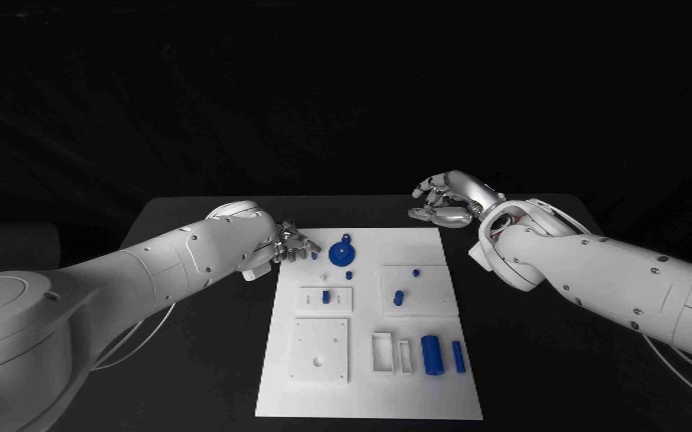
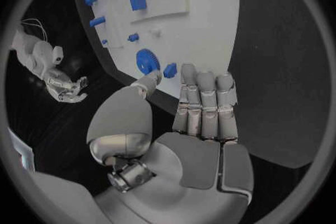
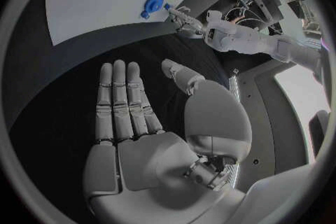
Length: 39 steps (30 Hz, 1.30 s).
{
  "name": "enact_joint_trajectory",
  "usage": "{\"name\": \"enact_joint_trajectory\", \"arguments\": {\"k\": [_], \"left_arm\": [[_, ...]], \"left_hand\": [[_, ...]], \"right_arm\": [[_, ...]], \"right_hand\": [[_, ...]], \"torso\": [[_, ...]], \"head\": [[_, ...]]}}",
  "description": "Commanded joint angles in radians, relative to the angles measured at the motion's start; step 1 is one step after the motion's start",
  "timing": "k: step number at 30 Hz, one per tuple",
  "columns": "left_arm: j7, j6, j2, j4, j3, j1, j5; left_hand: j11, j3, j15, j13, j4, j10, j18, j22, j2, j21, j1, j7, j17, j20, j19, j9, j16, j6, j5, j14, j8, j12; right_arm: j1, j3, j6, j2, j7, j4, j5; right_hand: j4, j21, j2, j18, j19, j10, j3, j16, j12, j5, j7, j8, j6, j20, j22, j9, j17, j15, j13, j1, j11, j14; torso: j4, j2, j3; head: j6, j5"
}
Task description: Assemble the parts on the task board
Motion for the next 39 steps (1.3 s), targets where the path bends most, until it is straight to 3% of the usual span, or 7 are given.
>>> {"name": "enact_joint_trajectory", "arguments": {"k": [1,8,16,39], "left_arm": [[0.016,0.002,0.006,-0.003,0.001,0.000,0.015],[0.022,0.006,0.012,-0.012,0.001,0.000,0.033],[0.027,0.006,0.015,-0.023,0.001,0.000,0.043],[0.027,0.021,0.028,-0.044,0.001,0.000,0.053]], "left_hand": [[-0.001,-0.006,-0.001,0.001,-0.001,-0.005,-0.015,0.002,0.012,-0.005,0.000,0.002,0.001,-0.095,-0.010,0.000,0.005,-0.006,0.007,-0.007,-0.003,0.000],[0.000,-0.012,0.000,0.000,-0.015,-0.006,-0.016,0.006,0.040,-0.007,0.013,0.003,0.002,-0.094,-0.011,-0.001,0.006,-0.008,0.009,-0.009,-0.005,0.000],[0.002,-0.017,0.002,-0.002,-0.031,-0.010,-0.017,0.009,0.059,-0.010,0.024,0.006,0.002,-0.093,-0.014,-0.003,0.005,-0.015,0.009,-0.012,-0.010,-0.001],[0.004,-0.020,0.003,-0.005,-0.076,-0.011,-0.019,0.016,0.089,-0.013,0.048,0.007,0.003,-0.091,-0.015,-0.004,0.007,-0.015,0.008,-0.013,-0.012,-0.002]], "right_arm": [[0.000,0.001,0.021,0.002,0.024,0.000,0.020],[0.000,0.001,0.023,0.004,0.029,-0.002,0.025],[0.000,0.001,0.028,0.005,0.031,-0.004,0.036],[0.000,0.001,0.023,0.007,0.026,-0.004,0.040]], "right_hand": [[-0.005,-0.009,0.012,-0.016,-0.010,-0.053,-0.003,-0.014,-0.016,0.001,0.012,0.004,0.003,0.003,-0.004,-0.002,-0.009,0.001,-0.032,0.003,0.023,-0.005],[-0.009,-0.019,0.019,-0.010,-0.017,-0.043,-0.007,-0.032,-0.038,0.004,0.012,0.008,0.002,0.011,-0.006,-0.004,-0.027,0.005,-0.078,0.006,0.026,-0.004],[-0.022,-0.061,0.029,-0.015,-0.071,-0.047,-0.005,-0.081,-0.133,0.013,0.013,0.011,-0.002,0.030,-0.016,-0.010,-0.074,0.032,-0.190,0.012,0.049,-0.044],[-0.023,-0.071,0.029,-0.011,-0.079,-0.024,-0.007,-0.090,-0.170,0.024,0.015,0.011,-0.006,0.039,-0.013,-0.016,-0.097,0.036,-0.247,0.017,0.052,-0.047]], "torso": [[0.0007,0.001,-0.0001],[0.0002,0.001,-0.0002],[-0.0009,0.001,-0.0003],[0.0007,0.001,-0.0008]], "head": [[0.000,-0.001],[0.000,0.000],[0.000,-0.001],[-0.002,-0.003]]}}
